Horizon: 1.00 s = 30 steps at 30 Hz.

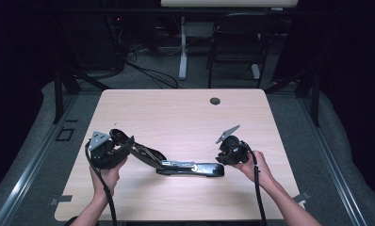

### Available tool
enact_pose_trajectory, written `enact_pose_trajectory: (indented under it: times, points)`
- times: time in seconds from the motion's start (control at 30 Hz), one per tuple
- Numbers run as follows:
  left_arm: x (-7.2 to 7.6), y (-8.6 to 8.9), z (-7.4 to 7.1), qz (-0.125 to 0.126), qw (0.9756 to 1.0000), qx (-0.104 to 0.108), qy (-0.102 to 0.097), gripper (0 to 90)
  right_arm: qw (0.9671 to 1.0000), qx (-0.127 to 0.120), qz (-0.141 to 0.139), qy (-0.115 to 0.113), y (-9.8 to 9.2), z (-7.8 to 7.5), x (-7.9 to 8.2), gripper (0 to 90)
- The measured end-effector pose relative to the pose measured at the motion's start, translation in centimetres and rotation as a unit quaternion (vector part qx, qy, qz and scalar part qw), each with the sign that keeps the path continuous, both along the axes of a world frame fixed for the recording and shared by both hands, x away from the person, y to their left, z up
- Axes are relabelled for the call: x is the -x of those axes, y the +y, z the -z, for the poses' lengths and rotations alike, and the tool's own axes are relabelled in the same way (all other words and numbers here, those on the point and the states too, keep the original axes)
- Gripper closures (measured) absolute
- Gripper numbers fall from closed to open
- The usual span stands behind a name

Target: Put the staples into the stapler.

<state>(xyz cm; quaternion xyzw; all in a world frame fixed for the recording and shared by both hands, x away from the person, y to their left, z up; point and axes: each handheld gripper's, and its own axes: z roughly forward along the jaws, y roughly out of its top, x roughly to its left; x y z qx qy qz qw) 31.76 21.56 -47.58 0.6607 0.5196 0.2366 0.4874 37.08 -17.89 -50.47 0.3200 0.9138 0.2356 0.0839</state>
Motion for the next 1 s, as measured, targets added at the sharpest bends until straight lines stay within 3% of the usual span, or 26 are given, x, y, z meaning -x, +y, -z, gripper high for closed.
enact_pose_trajectory:
  times: [1.0]
  points:
    - [-0.1,0.5,0.2,0.004,0.9999,0.008,0.008,59.3,0.9969,-0.035,-0.069,-0.017,3.8,-1.6,-1.1,78.4]
